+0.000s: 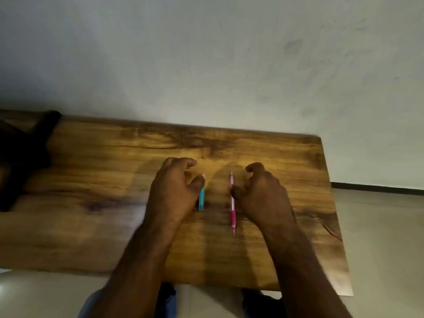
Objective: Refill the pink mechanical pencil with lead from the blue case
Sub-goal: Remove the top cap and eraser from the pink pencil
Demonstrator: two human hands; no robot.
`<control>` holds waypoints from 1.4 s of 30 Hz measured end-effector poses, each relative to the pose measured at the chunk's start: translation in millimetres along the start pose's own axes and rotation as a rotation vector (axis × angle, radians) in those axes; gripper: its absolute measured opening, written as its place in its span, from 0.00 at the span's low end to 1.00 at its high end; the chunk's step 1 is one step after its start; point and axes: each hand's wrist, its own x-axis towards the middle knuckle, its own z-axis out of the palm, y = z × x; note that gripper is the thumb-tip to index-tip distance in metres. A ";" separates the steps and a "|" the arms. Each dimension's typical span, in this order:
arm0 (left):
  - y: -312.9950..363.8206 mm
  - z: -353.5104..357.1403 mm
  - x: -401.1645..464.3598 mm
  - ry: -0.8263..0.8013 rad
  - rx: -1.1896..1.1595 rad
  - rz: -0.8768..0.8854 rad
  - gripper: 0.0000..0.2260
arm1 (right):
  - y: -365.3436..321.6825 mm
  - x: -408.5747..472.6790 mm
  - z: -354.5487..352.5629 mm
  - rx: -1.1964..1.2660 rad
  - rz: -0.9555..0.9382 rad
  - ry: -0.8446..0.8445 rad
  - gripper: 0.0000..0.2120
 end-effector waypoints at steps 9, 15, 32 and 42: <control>-1.9 5.6 26.7 -0.060 -0.035 0.017 0.06 | -5.9 21.3 22.7 -0.054 0.022 0.006 0.19; 3.4 5.8 14.2 -0.217 -0.135 0.001 0.04 | -5.5 25.2 16.4 0.444 0.071 -0.062 0.12; 6.6 7.5 15.2 -0.428 -0.323 -0.021 0.07 | -6.6 29.2 5.0 0.840 0.019 -0.030 0.08; 6.5 3.2 16.7 -0.559 -0.392 -0.117 0.06 | -9.2 30.9 10.4 0.977 0.096 0.040 0.07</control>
